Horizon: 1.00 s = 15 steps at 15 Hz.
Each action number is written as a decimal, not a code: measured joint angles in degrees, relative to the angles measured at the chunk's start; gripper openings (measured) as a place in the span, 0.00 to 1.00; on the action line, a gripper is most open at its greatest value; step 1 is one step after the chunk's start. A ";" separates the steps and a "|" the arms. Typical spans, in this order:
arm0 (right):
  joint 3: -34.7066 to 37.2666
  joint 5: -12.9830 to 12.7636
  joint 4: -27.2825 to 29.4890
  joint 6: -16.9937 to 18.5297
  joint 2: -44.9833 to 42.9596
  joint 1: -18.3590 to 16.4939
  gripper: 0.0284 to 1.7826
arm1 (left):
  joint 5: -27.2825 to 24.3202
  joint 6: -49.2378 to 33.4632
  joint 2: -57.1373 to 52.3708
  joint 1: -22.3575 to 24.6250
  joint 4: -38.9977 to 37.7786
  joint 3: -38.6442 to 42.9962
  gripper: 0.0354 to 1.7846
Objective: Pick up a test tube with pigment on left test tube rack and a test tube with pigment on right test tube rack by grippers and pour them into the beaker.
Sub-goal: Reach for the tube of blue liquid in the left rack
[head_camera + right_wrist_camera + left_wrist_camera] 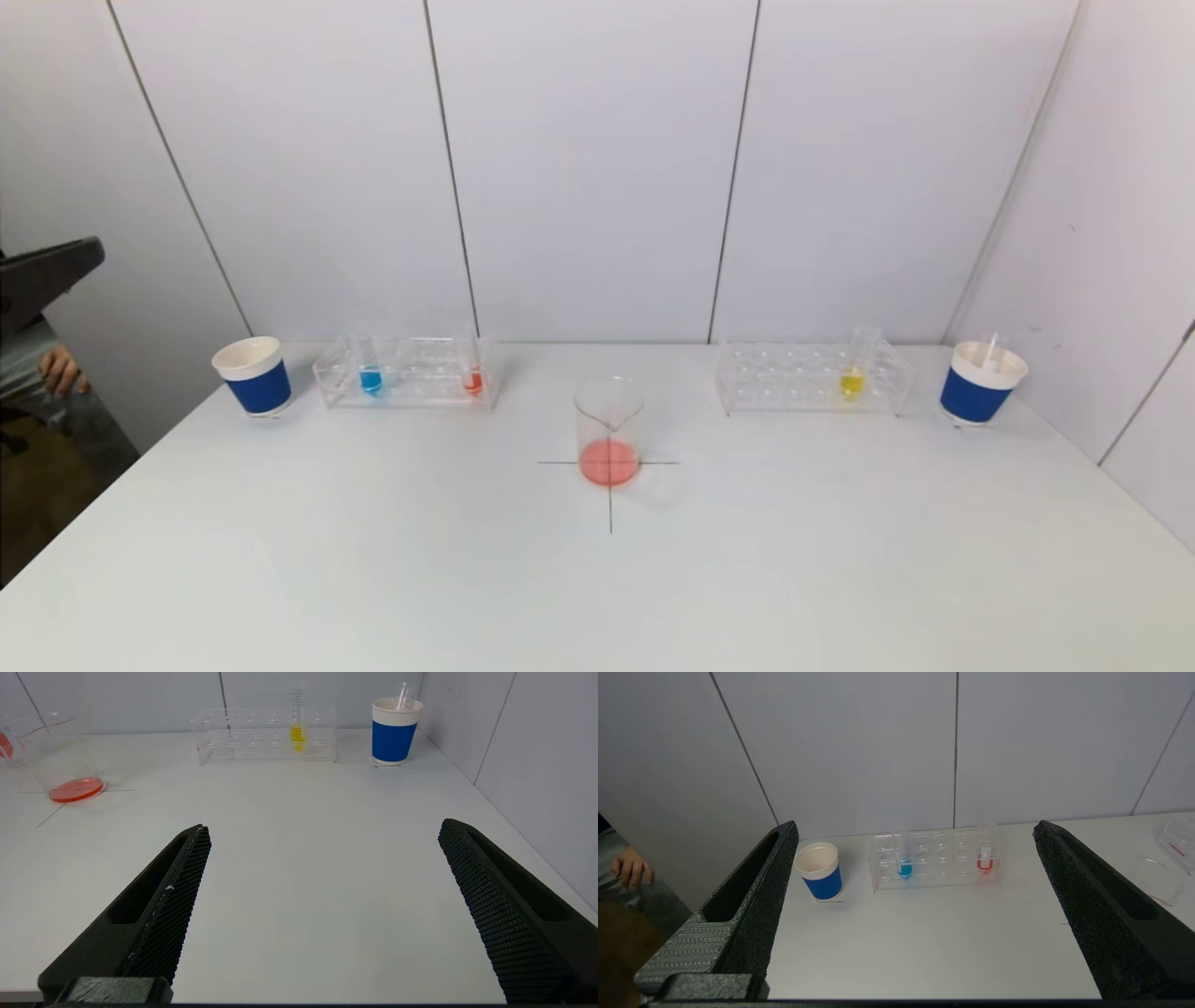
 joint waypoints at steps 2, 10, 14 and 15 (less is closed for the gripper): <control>0.00 0.00 0.02 -0.02 0.00 0.00 0.99 | -0.28 -0.26 2.54 0.00 -3.52 0.66 0.99; 0.00 0.00 0.00 0.00 0.00 0.00 0.99 | -6.42 -3.16 11.56 0.10 -15.43 5.46 0.99; 0.00 -0.01 0.00 0.00 0.00 0.00 0.99 | -6.60 -3.54 17.57 0.67 -22.71 8.59 0.99; 0.00 0.00 0.00 0.00 0.00 0.00 0.99 | -6.88 -3.56 19.41 1.13 -25.30 9.53 0.99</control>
